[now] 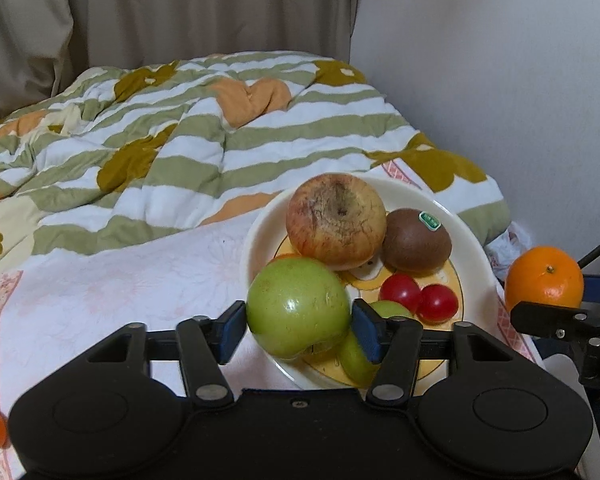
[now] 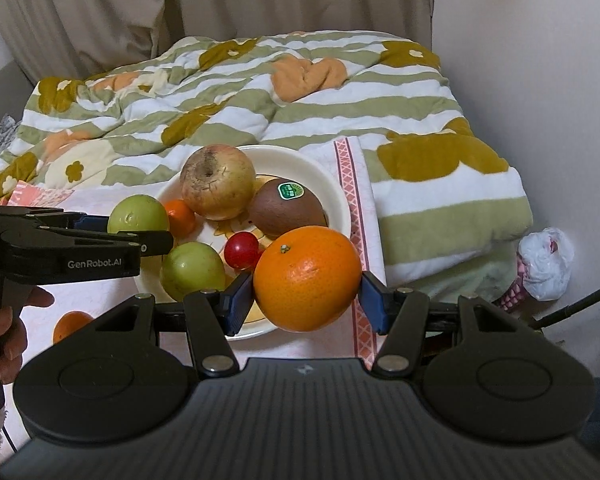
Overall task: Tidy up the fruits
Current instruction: 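Release the green apple into the bowl with the left tool while the right tool releases the orange, then withdraw both open tools from the bowl toward the last tangerine and orange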
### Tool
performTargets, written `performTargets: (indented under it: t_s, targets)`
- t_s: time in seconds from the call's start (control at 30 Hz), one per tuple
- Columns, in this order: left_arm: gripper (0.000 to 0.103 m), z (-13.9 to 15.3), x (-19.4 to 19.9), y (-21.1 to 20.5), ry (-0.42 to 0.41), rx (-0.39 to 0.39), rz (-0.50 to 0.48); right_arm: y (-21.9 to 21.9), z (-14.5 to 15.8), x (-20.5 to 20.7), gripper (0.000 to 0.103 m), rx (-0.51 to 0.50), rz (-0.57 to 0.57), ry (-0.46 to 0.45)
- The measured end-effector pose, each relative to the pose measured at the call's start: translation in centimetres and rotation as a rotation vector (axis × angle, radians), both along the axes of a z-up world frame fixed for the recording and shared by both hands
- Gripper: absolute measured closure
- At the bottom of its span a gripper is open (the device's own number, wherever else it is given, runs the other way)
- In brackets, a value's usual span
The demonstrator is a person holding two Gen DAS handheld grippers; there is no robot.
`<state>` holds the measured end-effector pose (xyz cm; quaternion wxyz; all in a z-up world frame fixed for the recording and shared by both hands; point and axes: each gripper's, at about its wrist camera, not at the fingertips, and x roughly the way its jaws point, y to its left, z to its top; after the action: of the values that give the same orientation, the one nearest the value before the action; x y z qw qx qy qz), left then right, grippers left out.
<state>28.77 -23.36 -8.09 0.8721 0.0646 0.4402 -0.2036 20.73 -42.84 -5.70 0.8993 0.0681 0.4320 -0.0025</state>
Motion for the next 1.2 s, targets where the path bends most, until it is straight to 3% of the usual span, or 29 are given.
performTargets:
  t_s: [0.03, 0.07, 0.53, 1.17, 1.2]
  targets:
    - [0.006, 0.3, -0.1, 0.0, -0.017, -0.003, 0.001, 0.0, 0.0, 0.0, 0.031, 0.001, -0.003, 0.0]
    - [0.001, 0.6, -0.2, 0.0, -0.036, -0.003, 0.007, -0.1, 0.1, 0.0, 0.031, 0.001, -0.004, 0.0]
    - [0.0, 3.5, -4.3, 2.4, -0.085, 0.011, 0.068, 0.5, 0.8, 0.5, 0.031, -0.008, 0.055, -0.021]
    - [0.0, 5.4, -8.1, 6.3, -0.114, 0.021, 0.215, 3.6, -3.2, 2.9, 0.03, -0.105, 0.296, -0.013]
    - [0.0, 5.5, -8.3, 6.5, -0.118, 0.021, 0.221, 3.6, -3.2, 2.8, 0.026, -0.106, 0.3, -0.021]
